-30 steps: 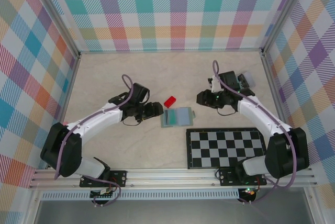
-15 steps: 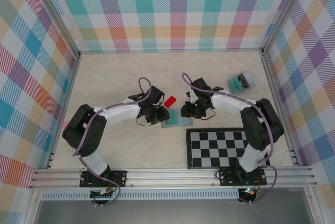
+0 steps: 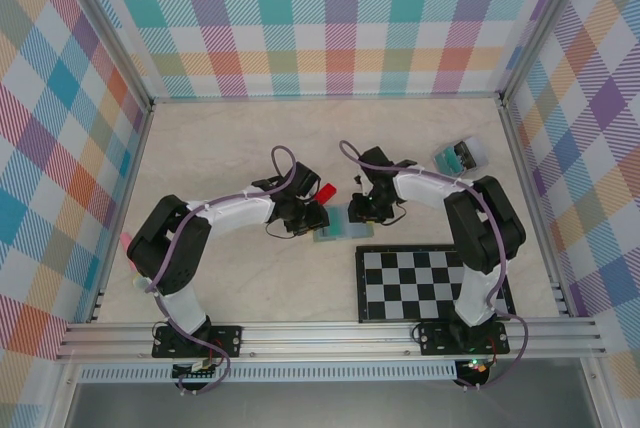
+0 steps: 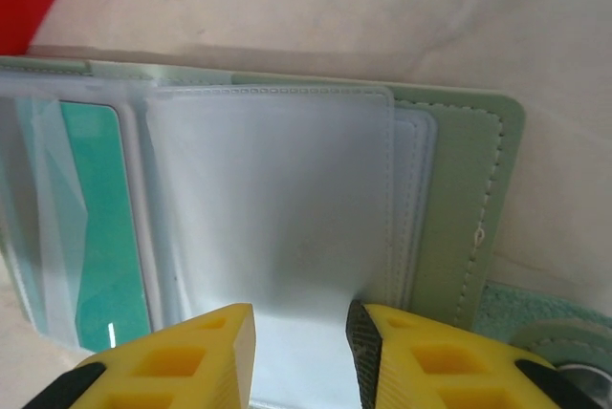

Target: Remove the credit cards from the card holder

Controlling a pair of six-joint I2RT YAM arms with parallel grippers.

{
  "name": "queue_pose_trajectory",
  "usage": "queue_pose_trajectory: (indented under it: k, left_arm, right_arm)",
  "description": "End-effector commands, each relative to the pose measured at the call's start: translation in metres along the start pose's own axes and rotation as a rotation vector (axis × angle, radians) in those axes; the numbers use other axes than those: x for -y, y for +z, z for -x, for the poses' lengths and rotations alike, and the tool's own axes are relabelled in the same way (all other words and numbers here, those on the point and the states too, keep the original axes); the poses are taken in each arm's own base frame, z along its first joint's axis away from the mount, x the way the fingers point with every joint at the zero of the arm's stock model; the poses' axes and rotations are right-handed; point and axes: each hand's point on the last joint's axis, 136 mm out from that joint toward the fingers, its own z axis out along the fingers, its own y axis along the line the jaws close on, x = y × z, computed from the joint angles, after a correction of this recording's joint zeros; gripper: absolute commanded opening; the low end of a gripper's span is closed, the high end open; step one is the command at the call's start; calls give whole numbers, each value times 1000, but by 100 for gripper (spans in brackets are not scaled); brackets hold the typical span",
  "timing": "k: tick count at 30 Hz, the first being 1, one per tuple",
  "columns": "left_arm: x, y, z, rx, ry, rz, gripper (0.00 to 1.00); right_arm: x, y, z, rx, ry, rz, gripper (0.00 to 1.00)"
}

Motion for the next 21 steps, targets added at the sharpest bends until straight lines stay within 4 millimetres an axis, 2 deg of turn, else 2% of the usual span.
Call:
queue_pose_trajectory:
  k: [1, 7, 11, 21]
  left_arm:
    - [16, 6, 4, 4, 27, -48, 29]
    - [22, 18, 16, 22, 38, -41, 21]
    - [17, 26, 22, 37, 28, -8, 16]
    - [2, 37, 11, 3, 11, 35, 14]
  right_arm:
    - [33, -3, -8, -29, 1, -139, 35]
    - [-20, -20, 7, 23, -20, 133, 35]
    - [-42, -17, 9, -4, 2, 260, 35]
    - [-45, 1, 9, -73, 45, 277, 30]
